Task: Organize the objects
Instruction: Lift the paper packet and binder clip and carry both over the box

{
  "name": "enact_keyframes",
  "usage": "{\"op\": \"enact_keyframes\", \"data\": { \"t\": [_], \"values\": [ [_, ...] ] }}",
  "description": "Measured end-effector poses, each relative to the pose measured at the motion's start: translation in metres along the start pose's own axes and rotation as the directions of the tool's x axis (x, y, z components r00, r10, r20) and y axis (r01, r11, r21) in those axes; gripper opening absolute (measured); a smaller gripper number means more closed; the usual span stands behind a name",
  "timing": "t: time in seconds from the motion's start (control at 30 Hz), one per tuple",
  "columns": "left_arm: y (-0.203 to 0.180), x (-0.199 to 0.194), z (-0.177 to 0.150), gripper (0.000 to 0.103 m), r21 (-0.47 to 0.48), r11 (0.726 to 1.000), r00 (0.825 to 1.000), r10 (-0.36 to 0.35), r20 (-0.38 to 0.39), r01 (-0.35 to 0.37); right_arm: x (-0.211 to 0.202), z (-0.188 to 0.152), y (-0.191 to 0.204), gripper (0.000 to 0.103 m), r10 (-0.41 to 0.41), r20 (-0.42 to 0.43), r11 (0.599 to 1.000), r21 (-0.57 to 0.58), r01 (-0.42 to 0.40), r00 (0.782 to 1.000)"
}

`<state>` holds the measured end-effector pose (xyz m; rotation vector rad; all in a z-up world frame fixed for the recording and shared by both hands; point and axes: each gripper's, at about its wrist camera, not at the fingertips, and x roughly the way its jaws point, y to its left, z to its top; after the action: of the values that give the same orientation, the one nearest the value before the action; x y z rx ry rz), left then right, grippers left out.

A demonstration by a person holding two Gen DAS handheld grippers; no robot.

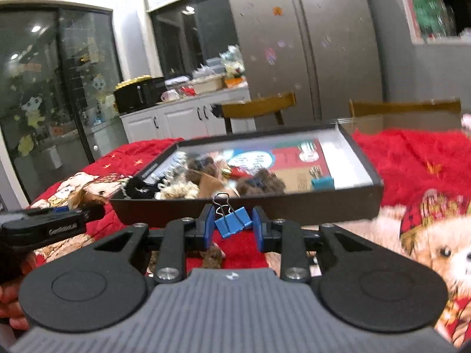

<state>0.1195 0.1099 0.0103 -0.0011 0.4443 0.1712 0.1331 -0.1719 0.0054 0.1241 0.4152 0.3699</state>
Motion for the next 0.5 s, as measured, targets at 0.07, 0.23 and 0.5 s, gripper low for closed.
{"op": "enact_keyframes", "data": {
  "t": [0.07, 0.23, 0.5],
  "values": [
    [-0.002, -0.005, 0.003, 0.036, 0.011, 1.000, 1.000, -0.003, 0.029, 0.003, -0.004, 0.005, 0.004, 0.031, 0.007, 0.024, 1.000, -0.013, -0.007, 1.000],
    [-0.012, -0.019, 0.021, 0.036, 0.018, 0.999, 0.996, -0.047, 0.079, 0.046, -0.015, 0.028, 0.003, 0.031, 0.046, 0.069, 0.999, 0.019, -0.047, 0.997],
    [-0.017, -0.029, 0.073, 0.036, -0.003, 0.996, 0.986, -0.083, 0.144, 0.084, -0.017, 0.085, -0.014, 0.031, 0.108, 0.077, 0.990, 0.082, -0.115, 0.991]
  ]
}}
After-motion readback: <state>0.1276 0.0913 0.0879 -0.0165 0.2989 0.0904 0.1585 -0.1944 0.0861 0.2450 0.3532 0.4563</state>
